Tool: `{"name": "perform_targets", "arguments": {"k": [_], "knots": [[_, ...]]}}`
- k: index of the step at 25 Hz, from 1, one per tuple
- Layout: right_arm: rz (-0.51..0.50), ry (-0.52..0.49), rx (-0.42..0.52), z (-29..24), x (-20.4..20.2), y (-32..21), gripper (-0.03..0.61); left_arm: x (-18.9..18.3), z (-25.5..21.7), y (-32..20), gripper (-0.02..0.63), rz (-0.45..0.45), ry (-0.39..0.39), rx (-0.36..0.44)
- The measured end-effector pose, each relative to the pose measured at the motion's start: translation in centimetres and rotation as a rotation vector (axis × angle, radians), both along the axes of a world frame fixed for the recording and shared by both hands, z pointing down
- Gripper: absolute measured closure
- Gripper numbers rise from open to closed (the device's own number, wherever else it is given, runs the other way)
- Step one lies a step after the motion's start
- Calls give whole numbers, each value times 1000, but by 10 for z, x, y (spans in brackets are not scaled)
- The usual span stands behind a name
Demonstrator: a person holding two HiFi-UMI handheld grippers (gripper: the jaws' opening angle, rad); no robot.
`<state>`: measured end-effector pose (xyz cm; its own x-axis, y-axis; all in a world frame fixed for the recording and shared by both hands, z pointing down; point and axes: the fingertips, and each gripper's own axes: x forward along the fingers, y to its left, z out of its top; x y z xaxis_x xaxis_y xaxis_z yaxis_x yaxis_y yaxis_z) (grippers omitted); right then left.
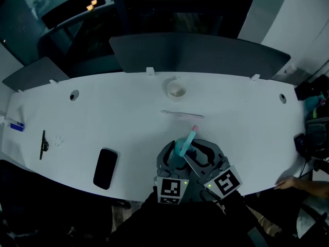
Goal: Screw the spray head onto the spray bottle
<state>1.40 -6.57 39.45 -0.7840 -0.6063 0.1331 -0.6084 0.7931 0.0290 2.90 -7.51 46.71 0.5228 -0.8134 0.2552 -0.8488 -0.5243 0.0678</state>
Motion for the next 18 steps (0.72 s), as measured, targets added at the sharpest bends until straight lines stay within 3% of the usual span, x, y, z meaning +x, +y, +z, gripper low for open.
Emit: {"name": "perform_targets", "arguments": {"k": [1,3,8,10,12,15,16,18], "knots": [[20,-21,0,0,0,1,445,-1,1,1,284,-69,-12,4],[52,-57,-15,2,2,1,445,1,3,2,281,-52,-28,3],[18,-60,-22,6,4,2,445,0,-1,5,253,312,37,-38],[25,-64,-3,5,5,-2,445,1,-3,3,302,350,41,-36],[37,-63,2,4,5,-3,445,1,-4,1,304,227,32,-11],[43,-54,9,2,1,1,445,-2,-2,5,305,-59,-62,40],[52,-56,5,2,2,1,445,-1,0,7,305,-88,-101,47],[64,-65,-6,2,5,2,445,-1,3,9,300,-18,-117,47]]}}
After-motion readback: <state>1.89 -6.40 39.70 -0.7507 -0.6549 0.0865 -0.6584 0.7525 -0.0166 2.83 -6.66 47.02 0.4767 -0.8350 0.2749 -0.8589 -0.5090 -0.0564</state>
